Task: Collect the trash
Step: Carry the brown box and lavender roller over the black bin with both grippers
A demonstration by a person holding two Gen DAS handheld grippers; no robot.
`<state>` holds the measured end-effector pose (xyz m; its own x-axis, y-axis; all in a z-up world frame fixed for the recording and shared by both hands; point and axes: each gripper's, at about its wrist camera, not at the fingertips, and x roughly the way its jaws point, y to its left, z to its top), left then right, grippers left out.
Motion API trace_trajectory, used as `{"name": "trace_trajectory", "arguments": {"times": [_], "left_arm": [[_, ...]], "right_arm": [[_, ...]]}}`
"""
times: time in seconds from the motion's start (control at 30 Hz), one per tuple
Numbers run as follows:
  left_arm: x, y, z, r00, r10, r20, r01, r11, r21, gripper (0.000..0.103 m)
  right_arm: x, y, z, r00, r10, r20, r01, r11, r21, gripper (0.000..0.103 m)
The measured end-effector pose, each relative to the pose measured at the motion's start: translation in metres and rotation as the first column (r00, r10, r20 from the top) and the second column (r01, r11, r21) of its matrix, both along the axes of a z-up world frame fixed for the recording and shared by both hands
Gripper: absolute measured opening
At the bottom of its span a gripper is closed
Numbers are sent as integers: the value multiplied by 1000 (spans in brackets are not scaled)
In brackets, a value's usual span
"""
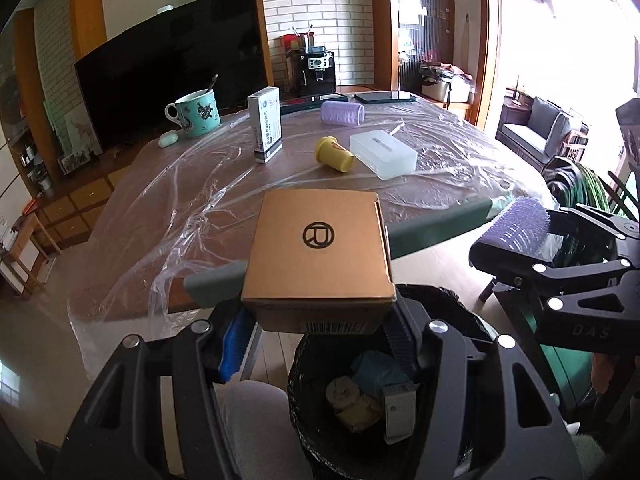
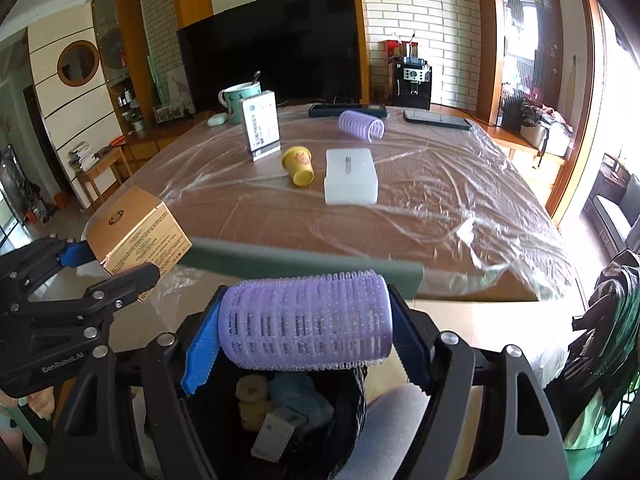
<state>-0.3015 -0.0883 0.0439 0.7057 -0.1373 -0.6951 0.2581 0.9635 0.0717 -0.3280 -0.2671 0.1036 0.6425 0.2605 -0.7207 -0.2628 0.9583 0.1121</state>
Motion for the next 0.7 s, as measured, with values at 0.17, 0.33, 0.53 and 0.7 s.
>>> {"name": "trace_trajectory", "arguments": {"times": [0.17, 0.33, 0.53, 0.7], "left_arm": [[-12, -6, -7, 999, -42, -17, 43, 999, 26, 59], [-21, -13, -17, 996, -77, -42, 79, 996, 48, 59], [-26, -15, -31, 991, -108, -76, 113, 991, 69, 59], [-27, -16, -42, 987, -121, -102, 130, 988, 83, 59]], "right_arm": [[-11, -3, -8, 1000, 5, -24, -5, 1000, 0, 74], [-18, -3, -16, 999, 14, -50, -14, 1000, 1, 74], [-22, 1, -26, 996, 30, -79, -31, 1000, -6, 74], [-23, 7, -33, 994, 48, -95, -50, 999, -19, 74]]}}
